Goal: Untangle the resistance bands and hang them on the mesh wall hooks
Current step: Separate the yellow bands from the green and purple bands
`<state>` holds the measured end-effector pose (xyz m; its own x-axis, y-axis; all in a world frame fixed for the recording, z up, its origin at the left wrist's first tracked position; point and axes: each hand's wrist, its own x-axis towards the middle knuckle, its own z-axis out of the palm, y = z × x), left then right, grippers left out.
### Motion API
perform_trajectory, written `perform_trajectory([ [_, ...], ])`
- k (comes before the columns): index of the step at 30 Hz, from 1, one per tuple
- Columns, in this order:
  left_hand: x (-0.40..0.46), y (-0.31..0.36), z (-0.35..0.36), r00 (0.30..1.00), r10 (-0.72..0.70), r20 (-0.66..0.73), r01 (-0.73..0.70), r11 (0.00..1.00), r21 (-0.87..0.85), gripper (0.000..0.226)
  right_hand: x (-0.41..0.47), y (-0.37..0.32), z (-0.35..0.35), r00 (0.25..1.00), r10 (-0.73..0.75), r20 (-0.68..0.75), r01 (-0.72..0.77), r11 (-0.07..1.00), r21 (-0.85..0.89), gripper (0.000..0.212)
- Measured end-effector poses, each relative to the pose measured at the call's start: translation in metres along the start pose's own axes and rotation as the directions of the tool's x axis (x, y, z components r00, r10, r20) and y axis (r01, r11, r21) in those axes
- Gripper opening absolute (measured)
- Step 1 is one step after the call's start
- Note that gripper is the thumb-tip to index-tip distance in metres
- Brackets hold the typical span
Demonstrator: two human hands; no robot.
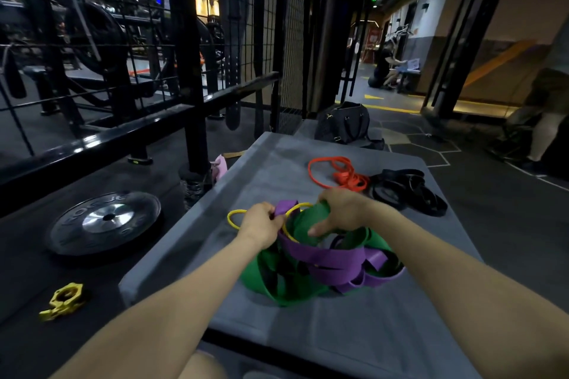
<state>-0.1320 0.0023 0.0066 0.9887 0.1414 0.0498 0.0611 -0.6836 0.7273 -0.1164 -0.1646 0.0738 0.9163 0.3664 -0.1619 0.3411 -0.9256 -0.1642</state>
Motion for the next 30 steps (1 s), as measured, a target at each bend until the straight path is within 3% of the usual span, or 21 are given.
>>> perform_trajectory([
  [3,0.002,-0.005,-0.005,0.999,-0.041,-0.01,0.041,0.998,0.048,0.046,-0.008,0.008,-0.016,0.996,-0.014,-0.093,0.042,0.948,0.315,0.029],
  [5,0.003,-0.01,-0.009,0.997,-0.08,-0.022,0.082,0.994,0.071,0.046,-0.016,0.013,-0.025,0.987,0.002,-0.158,0.091,0.81,0.58,0.019],
  [7,0.003,-0.012,-0.012,0.994,-0.103,-0.047,0.107,0.991,0.082,0.044,-0.024,0.017,-0.03,0.978,0.012,-0.206,0.157,0.606,0.78,0.015],
  [10,0.004,-0.009,-0.014,0.99,-0.123,-0.065,0.128,0.988,0.086,0.039,-0.026,0.025,-0.031,0.965,0.051,-0.257,0.206,0.458,0.865,0.025],
  [12,0.007,-0.008,-0.017,0.988,-0.138,-0.074,0.145,0.984,0.107,0.024,-0.026,0.032,-0.03,0.952,0.091,-0.291,0.238,0.374,0.897,0.025],
  [15,0.009,-0.01,-0.019,0.977,-0.192,-0.097,0.207,0.959,0.193,0.027,-0.031,0.043,-0.032,0.931,0.158,-0.329,0.286,0.244,0.927,0.024],
  [20,0.007,-0.002,-0.012,0.988,-0.15,-0.018,0.149,0.946,0.288,0.024,-0.036,0.056,-0.023,0.937,0.197,-0.29,0.22,0.314,0.924,0.023],
  [23,0.003,0.006,-0.004,0.994,-0.107,0.01,0.103,0.974,0.201,0.028,-0.037,0.061,-0.017,0.937,0.223,-0.27,0.171,0.381,0.908,0.023],
  [27,-0.003,0.021,0.006,0.99,0.117,-0.076,-0.116,0.993,0.018,0.058,-0.038,0.06,-0.014,0.957,0.171,-0.233,0.142,0.423,0.895,0.027],
  [30,-0.003,0.035,0.012,0.959,0.271,0.086,-0.268,0.962,-0.053,0.078,-0.039,0.054,-0.015,0.967,0.113,-0.229,0.155,0.451,0.879,0.029],
])
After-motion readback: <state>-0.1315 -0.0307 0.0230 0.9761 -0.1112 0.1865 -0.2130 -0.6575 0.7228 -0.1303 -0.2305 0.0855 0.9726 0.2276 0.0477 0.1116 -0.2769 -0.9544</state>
